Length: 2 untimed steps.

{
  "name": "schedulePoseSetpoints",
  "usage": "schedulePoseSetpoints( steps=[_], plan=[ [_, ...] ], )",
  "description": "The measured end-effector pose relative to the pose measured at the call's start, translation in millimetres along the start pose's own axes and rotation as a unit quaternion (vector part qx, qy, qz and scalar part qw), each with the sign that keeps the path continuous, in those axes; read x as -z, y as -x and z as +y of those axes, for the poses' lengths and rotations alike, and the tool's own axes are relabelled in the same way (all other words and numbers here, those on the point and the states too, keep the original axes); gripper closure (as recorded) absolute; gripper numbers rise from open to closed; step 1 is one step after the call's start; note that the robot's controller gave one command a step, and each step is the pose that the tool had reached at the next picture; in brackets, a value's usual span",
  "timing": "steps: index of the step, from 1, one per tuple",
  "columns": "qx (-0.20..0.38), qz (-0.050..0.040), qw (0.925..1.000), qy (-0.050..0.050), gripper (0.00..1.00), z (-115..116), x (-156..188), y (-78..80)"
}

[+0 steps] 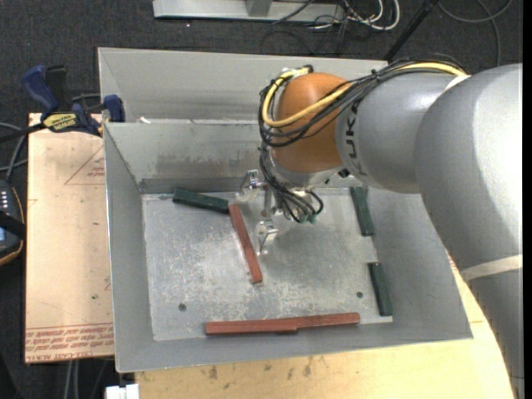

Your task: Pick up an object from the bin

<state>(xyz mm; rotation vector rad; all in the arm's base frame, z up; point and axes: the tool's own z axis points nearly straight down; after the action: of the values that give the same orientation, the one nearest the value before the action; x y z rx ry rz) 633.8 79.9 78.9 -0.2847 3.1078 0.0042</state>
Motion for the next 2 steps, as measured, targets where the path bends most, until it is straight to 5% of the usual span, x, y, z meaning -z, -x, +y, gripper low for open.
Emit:
schedulePoseSetpoints(
  steps=[1, 2],
  plan=[
    [0.181, -0.0007, 0.9834, 0.002, 1.0, 76.6, -0.1, 41.0],
    [0.181, -0.0008, 0.9834, 0.002, 1.0, 76.6, -0.1, 41.0]
  ],
)
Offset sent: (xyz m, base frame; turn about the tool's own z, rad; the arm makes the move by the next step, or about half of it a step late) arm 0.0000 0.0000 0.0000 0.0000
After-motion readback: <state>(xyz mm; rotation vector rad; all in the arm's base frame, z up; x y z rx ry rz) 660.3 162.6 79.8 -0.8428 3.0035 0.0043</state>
